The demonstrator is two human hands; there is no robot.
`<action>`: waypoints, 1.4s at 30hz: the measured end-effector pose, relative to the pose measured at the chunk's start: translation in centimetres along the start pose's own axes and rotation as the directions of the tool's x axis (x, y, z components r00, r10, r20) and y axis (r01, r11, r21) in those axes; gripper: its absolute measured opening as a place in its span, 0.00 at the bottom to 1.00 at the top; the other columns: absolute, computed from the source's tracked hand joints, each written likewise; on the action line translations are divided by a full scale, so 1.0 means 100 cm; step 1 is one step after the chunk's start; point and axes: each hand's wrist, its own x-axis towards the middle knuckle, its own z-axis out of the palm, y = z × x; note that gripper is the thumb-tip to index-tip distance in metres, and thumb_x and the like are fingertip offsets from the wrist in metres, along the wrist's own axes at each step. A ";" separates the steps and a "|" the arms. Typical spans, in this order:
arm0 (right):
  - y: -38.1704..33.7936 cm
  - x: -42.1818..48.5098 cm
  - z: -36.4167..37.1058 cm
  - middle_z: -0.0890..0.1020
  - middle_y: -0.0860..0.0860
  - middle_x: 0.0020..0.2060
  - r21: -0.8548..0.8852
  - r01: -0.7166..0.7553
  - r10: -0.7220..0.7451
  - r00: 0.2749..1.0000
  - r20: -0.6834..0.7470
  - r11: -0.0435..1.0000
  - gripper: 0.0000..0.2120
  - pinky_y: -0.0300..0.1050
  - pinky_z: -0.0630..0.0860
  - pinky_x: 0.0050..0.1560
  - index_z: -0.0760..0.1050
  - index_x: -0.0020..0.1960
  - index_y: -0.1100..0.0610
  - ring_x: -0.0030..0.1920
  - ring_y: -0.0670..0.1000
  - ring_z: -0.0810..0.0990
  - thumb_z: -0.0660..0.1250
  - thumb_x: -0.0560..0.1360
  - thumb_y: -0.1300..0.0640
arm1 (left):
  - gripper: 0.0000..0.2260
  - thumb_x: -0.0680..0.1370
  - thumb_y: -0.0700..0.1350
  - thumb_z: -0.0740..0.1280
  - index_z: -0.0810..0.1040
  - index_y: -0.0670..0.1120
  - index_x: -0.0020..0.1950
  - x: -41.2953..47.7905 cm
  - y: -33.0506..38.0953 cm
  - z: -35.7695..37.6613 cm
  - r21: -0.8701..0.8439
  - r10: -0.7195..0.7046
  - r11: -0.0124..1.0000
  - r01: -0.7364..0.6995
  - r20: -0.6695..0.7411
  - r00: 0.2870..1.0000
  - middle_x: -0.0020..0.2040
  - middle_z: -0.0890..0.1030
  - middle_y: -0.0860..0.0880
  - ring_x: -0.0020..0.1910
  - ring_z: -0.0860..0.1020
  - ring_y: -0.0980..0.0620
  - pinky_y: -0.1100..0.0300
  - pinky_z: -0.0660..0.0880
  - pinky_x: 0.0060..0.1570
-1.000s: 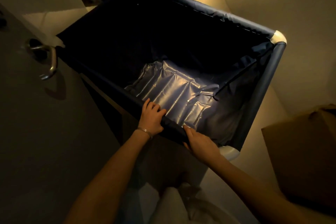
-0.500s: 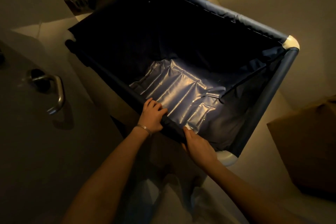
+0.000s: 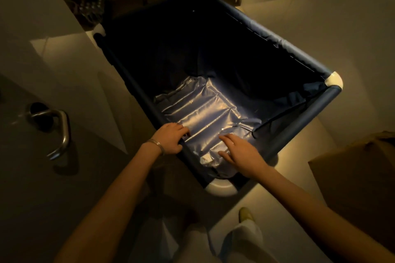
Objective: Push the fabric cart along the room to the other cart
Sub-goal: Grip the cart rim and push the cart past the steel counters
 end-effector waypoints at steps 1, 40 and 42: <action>0.015 0.002 -0.007 0.77 0.61 0.58 -0.032 0.025 -0.025 1.000 0.013 0.999 0.29 0.55 0.76 0.52 0.68 0.65 0.61 0.54 0.62 0.77 0.52 0.76 0.41 | 0.21 0.69 0.46 0.66 0.73 0.45 0.61 0.002 0.006 -0.001 -0.037 -0.016 0.999 0.015 -0.030 0.999 0.58 0.77 0.43 0.57 0.73 0.42 0.53 0.66 0.58; 0.246 0.041 -0.046 0.79 0.53 0.35 -0.306 0.028 -0.059 0.994 -0.094 0.952 0.34 0.46 0.66 0.36 0.74 0.44 0.54 0.35 0.54 0.75 0.44 0.70 0.27 | 0.24 0.70 0.70 0.54 0.76 0.53 0.50 0.156 0.149 0.036 -0.075 -0.449 0.884 0.461 -0.410 0.794 0.44 0.80 0.51 0.43 0.76 0.49 0.53 0.68 0.43; 0.240 0.045 -0.044 0.78 0.53 0.35 -0.309 -0.009 -0.027 0.993 -0.112 0.951 0.35 0.47 0.67 0.36 0.74 0.45 0.54 0.36 0.54 0.75 0.43 0.71 0.27 | 0.25 0.70 0.70 0.53 0.76 0.53 0.49 0.159 0.138 0.032 -0.069 -0.433 0.892 0.446 -0.406 0.805 0.44 0.80 0.51 0.42 0.75 0.49 0.53 0.67 0.43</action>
